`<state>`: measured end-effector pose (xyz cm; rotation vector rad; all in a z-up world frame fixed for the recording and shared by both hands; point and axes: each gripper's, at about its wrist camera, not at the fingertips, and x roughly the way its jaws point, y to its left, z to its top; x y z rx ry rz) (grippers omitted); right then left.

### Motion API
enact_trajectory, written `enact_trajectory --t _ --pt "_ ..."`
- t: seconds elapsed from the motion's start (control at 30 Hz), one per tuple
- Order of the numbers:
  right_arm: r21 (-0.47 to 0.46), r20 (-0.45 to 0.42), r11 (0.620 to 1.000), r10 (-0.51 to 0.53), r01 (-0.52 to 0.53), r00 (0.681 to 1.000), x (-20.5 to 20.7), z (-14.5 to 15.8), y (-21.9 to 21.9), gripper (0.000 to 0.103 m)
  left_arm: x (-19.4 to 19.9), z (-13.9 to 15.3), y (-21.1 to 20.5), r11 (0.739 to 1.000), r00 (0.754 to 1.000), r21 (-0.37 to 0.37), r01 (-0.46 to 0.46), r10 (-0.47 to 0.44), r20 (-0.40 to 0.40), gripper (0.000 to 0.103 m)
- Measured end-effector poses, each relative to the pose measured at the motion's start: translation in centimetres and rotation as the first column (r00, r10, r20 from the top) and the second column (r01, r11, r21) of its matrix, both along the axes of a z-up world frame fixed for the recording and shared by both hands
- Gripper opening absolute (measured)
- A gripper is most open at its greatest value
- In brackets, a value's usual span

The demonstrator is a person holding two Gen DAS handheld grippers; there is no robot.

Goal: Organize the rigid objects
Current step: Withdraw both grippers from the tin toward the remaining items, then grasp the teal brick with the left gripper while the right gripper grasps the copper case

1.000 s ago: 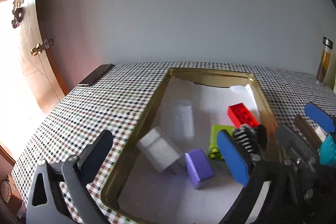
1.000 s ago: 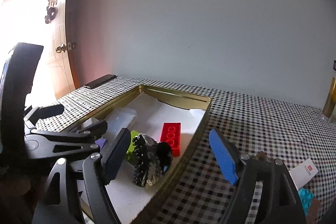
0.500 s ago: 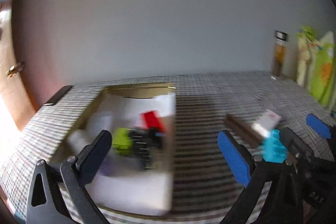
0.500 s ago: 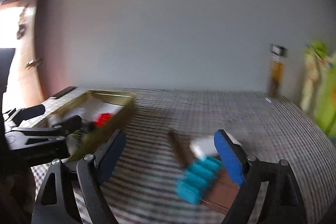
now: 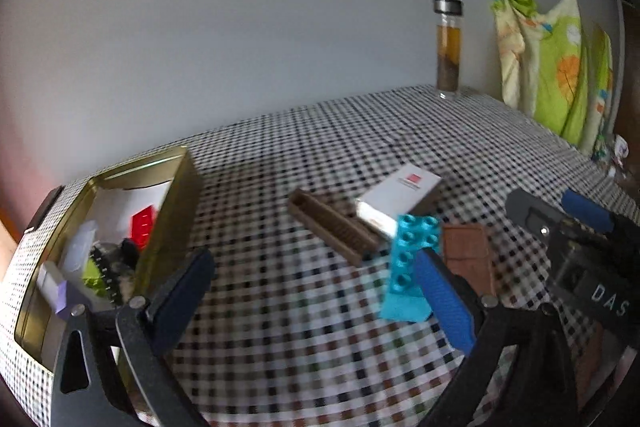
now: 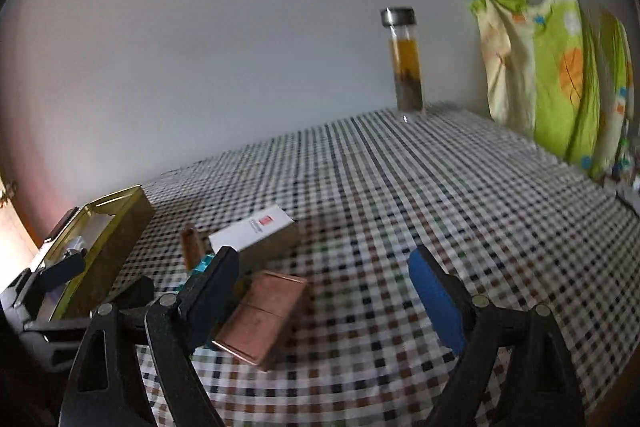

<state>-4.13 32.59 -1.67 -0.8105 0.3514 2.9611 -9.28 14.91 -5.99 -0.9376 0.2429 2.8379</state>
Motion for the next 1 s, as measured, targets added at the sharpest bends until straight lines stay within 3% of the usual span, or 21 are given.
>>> enact_trajectory --t 0.3,0.87,0.97,1.0 --pt "-0.033 -0.006 0.999 -0.005 0.004 1.0 -0.1 0.0 0.6 0.089 -0.6 -0.6 2.2 0.997 0.997 -0.002 0.072 -0.071 0.026 0.082" --pt "-0.085 0.031 0.996 0.013 -0.01 0.999 -0.5 -1.1 1.1 0.089 -0.3 -1.0 3.0 0.993 0.992 0.038 0.116 -0.118 0.053 0.081" --pt "-0.082 0.044 0.997 0.017 -0.014 0.999 -0.7 -1.2 1.0 0.089 -1.0 -1.4 3.2 0.991 0.988 0.052 0.127 -0.131 0.086 0.071" --pt "-0.082 0.046 0.996 0.017 -0.014 0.999 -0.7 -1.2 1.0 0.089 -1.2 -1.5 3.2 0.99 0.986 0.059 0.128 -0.133 0.097 0.063"
